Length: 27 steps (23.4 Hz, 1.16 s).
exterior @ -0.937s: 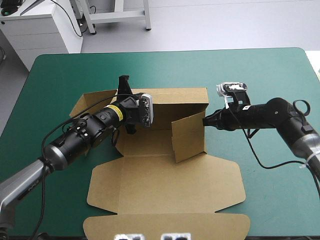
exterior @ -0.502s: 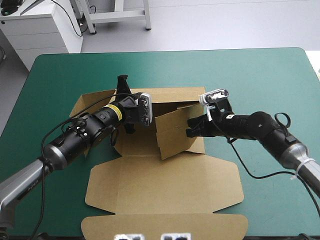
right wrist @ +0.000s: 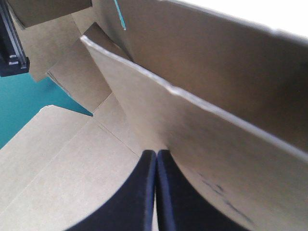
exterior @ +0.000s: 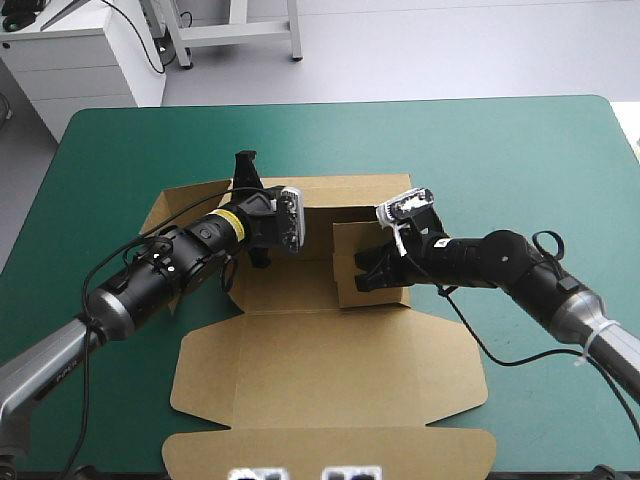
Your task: Fold the box
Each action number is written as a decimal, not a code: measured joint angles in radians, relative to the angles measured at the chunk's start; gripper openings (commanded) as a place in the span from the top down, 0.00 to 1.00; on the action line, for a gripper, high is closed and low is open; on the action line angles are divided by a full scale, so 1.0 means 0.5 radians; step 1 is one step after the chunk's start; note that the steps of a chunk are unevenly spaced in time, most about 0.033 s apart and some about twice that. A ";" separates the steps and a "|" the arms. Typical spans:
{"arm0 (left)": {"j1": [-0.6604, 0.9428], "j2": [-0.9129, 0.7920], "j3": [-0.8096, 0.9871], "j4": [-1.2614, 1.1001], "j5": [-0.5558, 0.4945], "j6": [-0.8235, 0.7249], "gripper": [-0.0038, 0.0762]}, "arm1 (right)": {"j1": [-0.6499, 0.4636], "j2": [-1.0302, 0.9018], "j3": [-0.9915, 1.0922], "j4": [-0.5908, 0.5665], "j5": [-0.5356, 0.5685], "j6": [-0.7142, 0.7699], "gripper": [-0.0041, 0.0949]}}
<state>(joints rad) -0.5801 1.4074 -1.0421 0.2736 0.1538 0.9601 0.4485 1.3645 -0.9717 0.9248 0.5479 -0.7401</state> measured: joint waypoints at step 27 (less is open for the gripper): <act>0.002 -0.008 -0.002 0.009 0.018 0.000 0.96 | -0.349 -0.214 -0.131 -2.576 -0.052 2.165 0.98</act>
<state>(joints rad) -0.5791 1.4032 -1.0433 0.2781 0.1629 0.9601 0.2741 1.2573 -1.0373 -0.3631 0.5216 0.3422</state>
